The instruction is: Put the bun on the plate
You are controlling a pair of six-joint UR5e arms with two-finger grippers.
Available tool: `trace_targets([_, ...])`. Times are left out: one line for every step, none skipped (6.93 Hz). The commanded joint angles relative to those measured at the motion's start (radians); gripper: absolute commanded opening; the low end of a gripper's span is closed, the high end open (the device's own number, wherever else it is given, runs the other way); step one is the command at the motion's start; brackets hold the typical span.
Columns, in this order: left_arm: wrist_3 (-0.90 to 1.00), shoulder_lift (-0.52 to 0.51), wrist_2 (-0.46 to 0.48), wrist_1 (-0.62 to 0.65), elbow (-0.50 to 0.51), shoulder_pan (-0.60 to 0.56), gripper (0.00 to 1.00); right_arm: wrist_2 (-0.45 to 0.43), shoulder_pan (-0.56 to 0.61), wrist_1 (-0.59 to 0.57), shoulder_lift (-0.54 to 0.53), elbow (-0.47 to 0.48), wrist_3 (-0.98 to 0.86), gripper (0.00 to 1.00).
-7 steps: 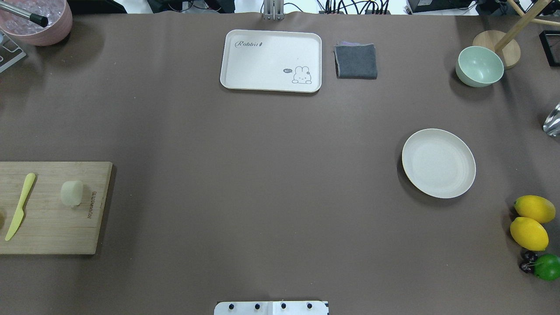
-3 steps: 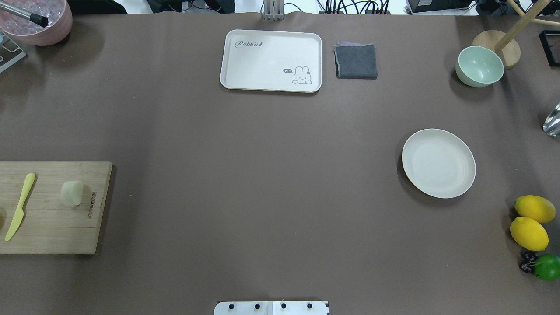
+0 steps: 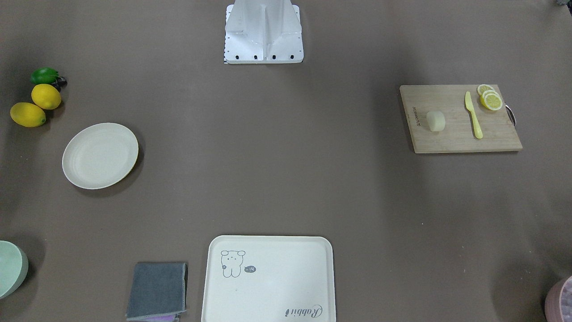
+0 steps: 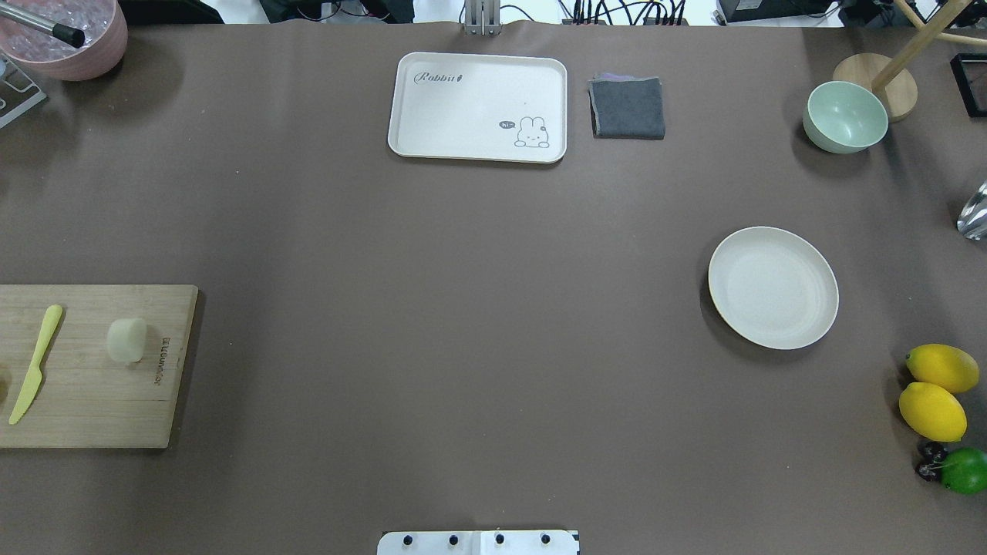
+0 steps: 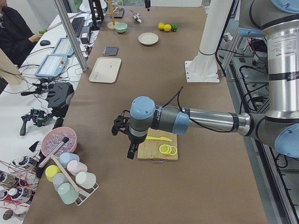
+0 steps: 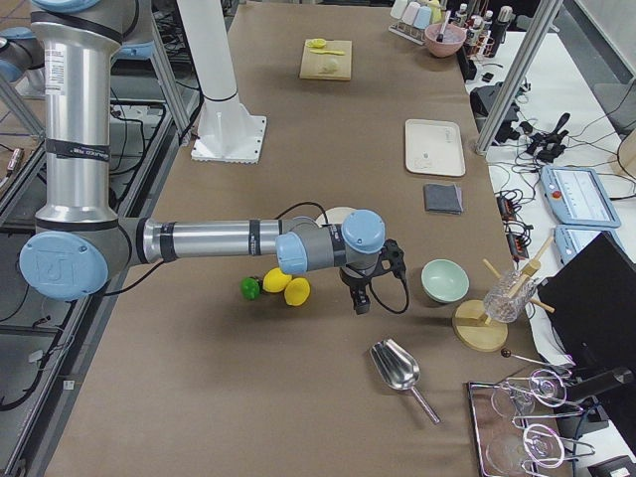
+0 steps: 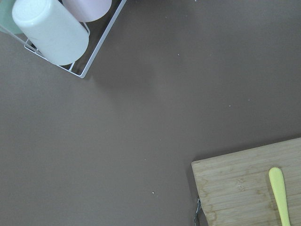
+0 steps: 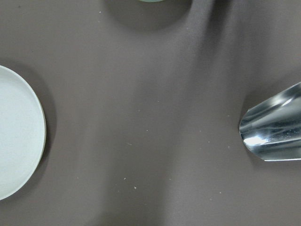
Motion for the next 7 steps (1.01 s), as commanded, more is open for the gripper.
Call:
trace_targets([-0.012,0.032,-0.003,-0.106,0.016,0.000,0.98,-0.012,-0.109,0.104,0.037,-0.008,0.225,0.99])
trace_targets([-0.013,0.033,-0.004,-0.103,0.022,-0.001,0.97,-0.012,-0.167,0.170,0.083,-0.044,0.340,0.98])
trace_targets([-0.013,0.033,-0.004,-0.103,0.020,0.000,0.97,-0.027,-0.233,0.212,0.128,-0.086,0.456,0.98])
trace_targets([-0.013,0.033,-0.004,-0.104,0.020,0.000,0.97,-0.043,-0.275,0.253,0.163,-0.138,0.512,0.95])
trace_targets([-0.013,0.033,-0.005,-0.107,0.017,-0.001,0.97,-0.067,-0.319,0.316,0.174,-0.179,0.570,0.92])
trace_targets([-0.013,0.033,-0.005,-0.107,0.013,-0.001,0.97,-0.070,-0.347,0.342,0.174,-0.190,0.586,0.90])
trace_targets([-0.013,0.033,-0.005,-0.109,0.011,-0.001,0.97,-0.069,-0.370,0.344,0.174,-0.193,0.592,0.83])
